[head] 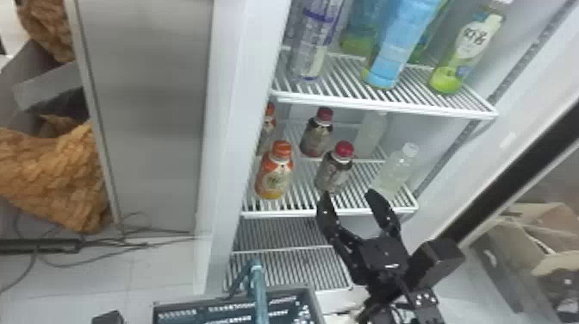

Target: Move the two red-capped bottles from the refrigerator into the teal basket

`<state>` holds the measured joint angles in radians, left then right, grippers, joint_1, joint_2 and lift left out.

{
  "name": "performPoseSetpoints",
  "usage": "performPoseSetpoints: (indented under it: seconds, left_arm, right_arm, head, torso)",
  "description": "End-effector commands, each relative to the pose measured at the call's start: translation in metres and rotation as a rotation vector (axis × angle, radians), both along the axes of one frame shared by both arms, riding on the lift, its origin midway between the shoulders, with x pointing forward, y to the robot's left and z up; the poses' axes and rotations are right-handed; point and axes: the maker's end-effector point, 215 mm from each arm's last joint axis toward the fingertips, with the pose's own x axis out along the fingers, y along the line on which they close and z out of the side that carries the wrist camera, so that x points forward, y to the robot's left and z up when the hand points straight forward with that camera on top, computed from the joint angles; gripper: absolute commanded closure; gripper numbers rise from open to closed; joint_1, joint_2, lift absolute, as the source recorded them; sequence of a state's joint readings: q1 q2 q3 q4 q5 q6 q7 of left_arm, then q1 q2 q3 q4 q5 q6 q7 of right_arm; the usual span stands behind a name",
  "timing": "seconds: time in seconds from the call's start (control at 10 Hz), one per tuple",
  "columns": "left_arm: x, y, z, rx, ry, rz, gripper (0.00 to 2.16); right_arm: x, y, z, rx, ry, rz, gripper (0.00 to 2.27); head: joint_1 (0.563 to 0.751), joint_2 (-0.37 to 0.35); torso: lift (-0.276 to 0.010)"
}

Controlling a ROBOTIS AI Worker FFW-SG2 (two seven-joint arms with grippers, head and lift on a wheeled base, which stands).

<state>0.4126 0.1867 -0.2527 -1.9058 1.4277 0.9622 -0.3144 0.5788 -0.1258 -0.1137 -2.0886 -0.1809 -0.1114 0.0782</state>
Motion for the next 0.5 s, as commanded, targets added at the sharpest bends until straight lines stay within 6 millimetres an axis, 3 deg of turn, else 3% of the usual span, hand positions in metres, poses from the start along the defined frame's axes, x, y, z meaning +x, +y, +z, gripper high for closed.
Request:
performPoseSetpoints:
  seconds: [0.0, 0.4]
  left_arm:
    - [0.0006, 0.0001, 0.0001, 0.0, -0.001, 0.002, 1.11]
    - [0.0008, -0.001, 0.001, -0.004, 0.0, 0.001, 1.11]
  right_arm:
    - [0.0012, -0.0003, 0.0011, -0.001, -0.005, -0.001, 0.25]
    - [0.0007, -0.0029, 0.0033, -0.002, -0.015, -0.005, 0.24]
  head:
    - [0.695, -0.35]
    - [0.695, -0.35]
  torso:
    - [-0.228]
    - [-0.228]
